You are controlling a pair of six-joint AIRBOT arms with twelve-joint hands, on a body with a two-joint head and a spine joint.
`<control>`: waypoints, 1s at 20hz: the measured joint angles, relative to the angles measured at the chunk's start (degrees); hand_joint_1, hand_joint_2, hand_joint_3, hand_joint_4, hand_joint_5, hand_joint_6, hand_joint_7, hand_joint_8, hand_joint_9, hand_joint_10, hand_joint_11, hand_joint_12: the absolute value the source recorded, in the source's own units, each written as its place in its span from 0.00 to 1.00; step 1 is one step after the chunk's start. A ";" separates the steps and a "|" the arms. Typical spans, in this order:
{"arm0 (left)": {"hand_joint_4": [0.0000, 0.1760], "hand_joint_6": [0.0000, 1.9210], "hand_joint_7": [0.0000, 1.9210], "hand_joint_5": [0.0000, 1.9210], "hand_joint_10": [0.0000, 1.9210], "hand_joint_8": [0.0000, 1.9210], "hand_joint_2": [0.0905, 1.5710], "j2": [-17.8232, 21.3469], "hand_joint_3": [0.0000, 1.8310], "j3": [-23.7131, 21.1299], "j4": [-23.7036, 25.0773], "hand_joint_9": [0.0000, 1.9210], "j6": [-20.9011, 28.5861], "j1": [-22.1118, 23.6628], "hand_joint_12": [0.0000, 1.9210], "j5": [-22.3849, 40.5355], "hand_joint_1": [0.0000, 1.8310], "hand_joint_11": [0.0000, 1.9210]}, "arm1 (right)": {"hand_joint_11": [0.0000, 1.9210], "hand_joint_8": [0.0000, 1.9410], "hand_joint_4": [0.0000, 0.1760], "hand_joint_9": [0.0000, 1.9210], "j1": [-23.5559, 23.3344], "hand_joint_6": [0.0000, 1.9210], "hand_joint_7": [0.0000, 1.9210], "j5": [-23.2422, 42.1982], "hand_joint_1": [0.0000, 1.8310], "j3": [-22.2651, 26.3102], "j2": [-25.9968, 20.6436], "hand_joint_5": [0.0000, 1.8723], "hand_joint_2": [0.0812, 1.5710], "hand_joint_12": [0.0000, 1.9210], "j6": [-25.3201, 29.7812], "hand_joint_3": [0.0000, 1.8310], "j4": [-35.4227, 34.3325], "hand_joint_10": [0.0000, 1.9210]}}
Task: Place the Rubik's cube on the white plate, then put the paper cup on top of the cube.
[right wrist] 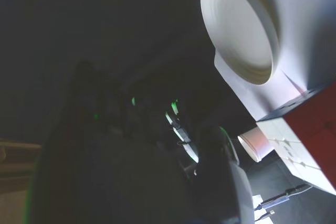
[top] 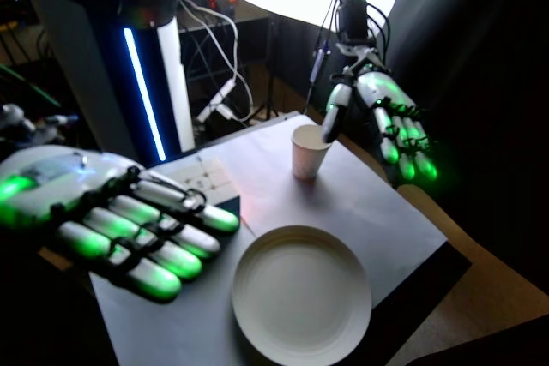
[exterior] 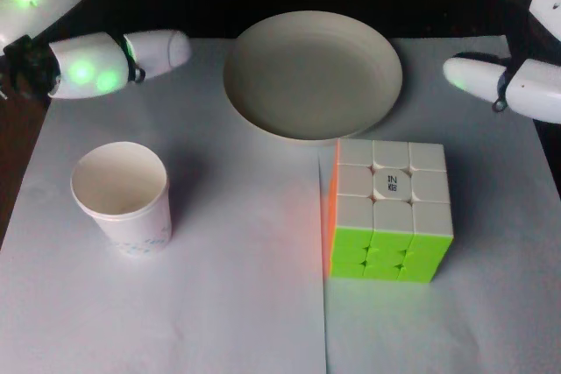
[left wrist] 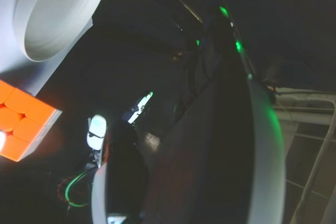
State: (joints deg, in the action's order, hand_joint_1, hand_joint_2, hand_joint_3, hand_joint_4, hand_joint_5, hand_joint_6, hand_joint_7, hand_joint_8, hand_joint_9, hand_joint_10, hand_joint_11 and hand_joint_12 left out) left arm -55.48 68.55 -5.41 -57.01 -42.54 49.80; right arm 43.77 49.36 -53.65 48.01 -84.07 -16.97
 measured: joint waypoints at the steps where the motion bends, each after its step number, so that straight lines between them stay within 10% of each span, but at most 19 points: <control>1: 0.47 0.00 0.00 0.01 0.00 0.00 0.82 0.00 0.00 0.00 -0.15 0.00 0.00 -0.02 0.17 0.31 0.09 0.00 | 0.00 0.00 0.31 0.00 0.00 0.00 0.00 0.04 0.10 0.00 0.00 0.00 0.83 0.00 0.00 0.00 0.02 0.00; 4: 0.47 0.00 0.00 0.00 0.00 0.00 0.82 0.00 0.00 -0.20 -0.15 0.00 0.04 -0.02 0.22 0.70 0.06 0.00 | 0.00 0.00 0.54 0.00 0.24 0.00 0.00 0.11 0.10 0.87 -0.07 0.00 0.82 0.00 0.07 0.00 -0.15 0.00; 5: 0.35 0.00 0.00 0.00 0.00 0.00 0.83 0.00 0.00 -0.31 -0.20 0.00 0.02 -0.02 0.20 0.66 0.07 0.00 | 0.00 0.00 0.50 0.00 0.55 0.00 0.00 0.00 0.11 1.07 -0.09 0.00 0.80 0.00 0.87 0.00 0.31 0.00; 7: 0.47 0.00 0.00 0.00 0.00 0.00 0.83 0.00 0.00 -0.42 -0.22 0.00 0.04 -0.02 0.06 0.85 0.08 0.00 | 0.00 0.00 0.40 0.00 1.79 0.00 0.00 0.17 0.13 1.07 -0.92 0.00 0.77 0.00 7.34 0.00 2.58 0.00; 8: 0.45 0.00 0.00 0.00 0.00 0.00 0.84 0.02 0.00 -0.42 -0.20 0.00 0.02 -0.02 0.13 1.03 0.08 0.00 | 0.01 0.00 0.17 0.00 3.34 0.00 0.00 0.92 0.15 1.07 -2.10 0.00 0.77 0.00 13.14 0.00 5.60 0.00; 10: 0.33 0.00 0.00 0.00 0.00 0.00 0.84 0.04 0.00 -0.42 -0.74 0.00 0.02 -0.02 0.17 1.07 0.07 0.00 | 0.02 0.00 0.13 0.00 5.27 0.00 0.00 2.05 0.17 1.03 -2.84 0.00 0.76 0.01 20.61 0.00 8.31 0.00; 12: 0.48 0.00 0.00 0.00 0.00 0.00 0.83 0.07 0.00 -0.42 -1.11 0.00 0.02 -0.17 0.09 1.31 0.09 0.00 | 0.00 0.00 0.41 0.02 7.15 0.00 0.00 3.54 0.19 0.94 -2.95 0.00 0.67 0.19 28.28 0.01 12.28 0.00; 15: 0.37 0.00 0.00 0.01 0.00 0.00 0.84 0.66 0.00 -0.24 -2.78 0.00 0.02 -0.79 0.23 1.36 0.09 0.00 | 0.00 0.00 0.00 0.05 7.30 0.00 0.00 4.74 0.25 1.09 -2.25 0.00 0.62 0.33 36.87 0.00 19.58 0.01; 16: 0.40 0.00 0.00 0.00 0.00 0.00 0.84 0.76 0.00 0.02 -3.02 0.00 -0.02 -0.79 0.06 1.51 0.07 0.00 | 0.00 0.00 0.06 0.02 7.76 0.00 0.00 5.16 0.27 1.57 -1.92 0.00 0.61 0.23 38.45 0.00 21.18 0.00; 17: 0.43 0.00 0.00 0.00 0.00 0.00 0.84 0.79 0.00 0.02 -3.72 0.00 0.00 -0.79 0.05 1.68 0.07 0.00 | 0.00 0.00 0.18 0.02 8.22 0.00 0.00 5.35 0.28 2.16 -1.75 0.00 0.60 0.16 39.28 0.00 22.80 0.00; 20: 0.35 0.00 0.00 0.00 0.00 0.00 0.85 0.76 0.00 0.00 -3.39 0.00 0.02 -0.79 0.09 1.73 0.08 0.00 | 0.01 0.00 0.10 0.00 10.75 0.00 0.00 5.57 0.27 2.45 0.81 0.00 0.57 0.01 41.79 0.00 24.94 0.00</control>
State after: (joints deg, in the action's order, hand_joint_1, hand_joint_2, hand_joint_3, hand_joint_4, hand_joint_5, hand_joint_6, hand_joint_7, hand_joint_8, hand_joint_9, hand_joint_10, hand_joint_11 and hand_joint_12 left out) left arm -54.72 68.55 -8.80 -56.99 -43.33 51.53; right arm 54.52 54.94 -51.20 48.82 -42.28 7.97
